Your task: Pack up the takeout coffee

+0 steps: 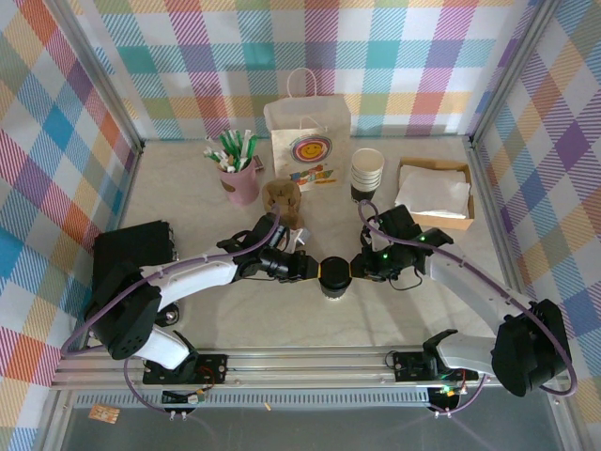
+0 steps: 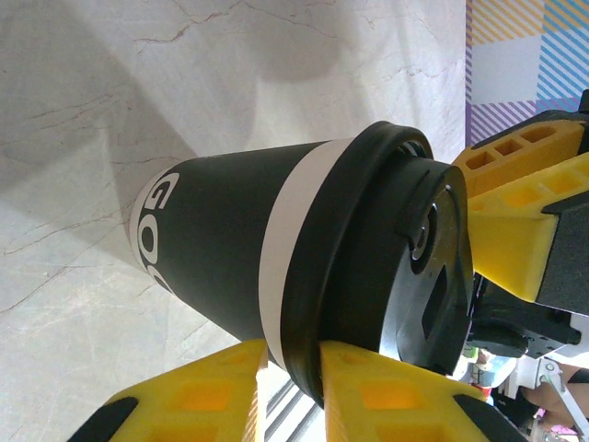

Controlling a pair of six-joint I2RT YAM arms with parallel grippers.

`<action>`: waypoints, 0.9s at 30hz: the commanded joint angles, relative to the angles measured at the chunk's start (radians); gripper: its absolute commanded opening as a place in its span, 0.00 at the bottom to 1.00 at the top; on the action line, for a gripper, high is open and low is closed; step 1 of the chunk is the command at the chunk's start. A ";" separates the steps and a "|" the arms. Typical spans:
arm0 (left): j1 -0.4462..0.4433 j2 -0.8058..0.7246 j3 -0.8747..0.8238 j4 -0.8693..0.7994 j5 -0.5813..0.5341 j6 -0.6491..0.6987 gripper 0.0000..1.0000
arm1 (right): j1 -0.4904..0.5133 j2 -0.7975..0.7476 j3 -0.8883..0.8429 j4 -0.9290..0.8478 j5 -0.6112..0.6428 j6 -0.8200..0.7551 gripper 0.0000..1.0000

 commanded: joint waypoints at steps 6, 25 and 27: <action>0.000 0.015 0.064 -0.207 -0.083 0.061 0.24 | 0.011 0.031 0.055 -0.090 0.058 -0.013 0.22; 0.000 -0.006 0.225 -0.328 -0.113 0.110 0.31 | 0.006 -0.038 0.104 -0.068 0.037 -0.058 0.29; 0.001 -0.027 0.206 -0.334 -0.109 0.105 0.31 | 0.002 -0.018 0.118 -0.050 0.033 -0.064 0.29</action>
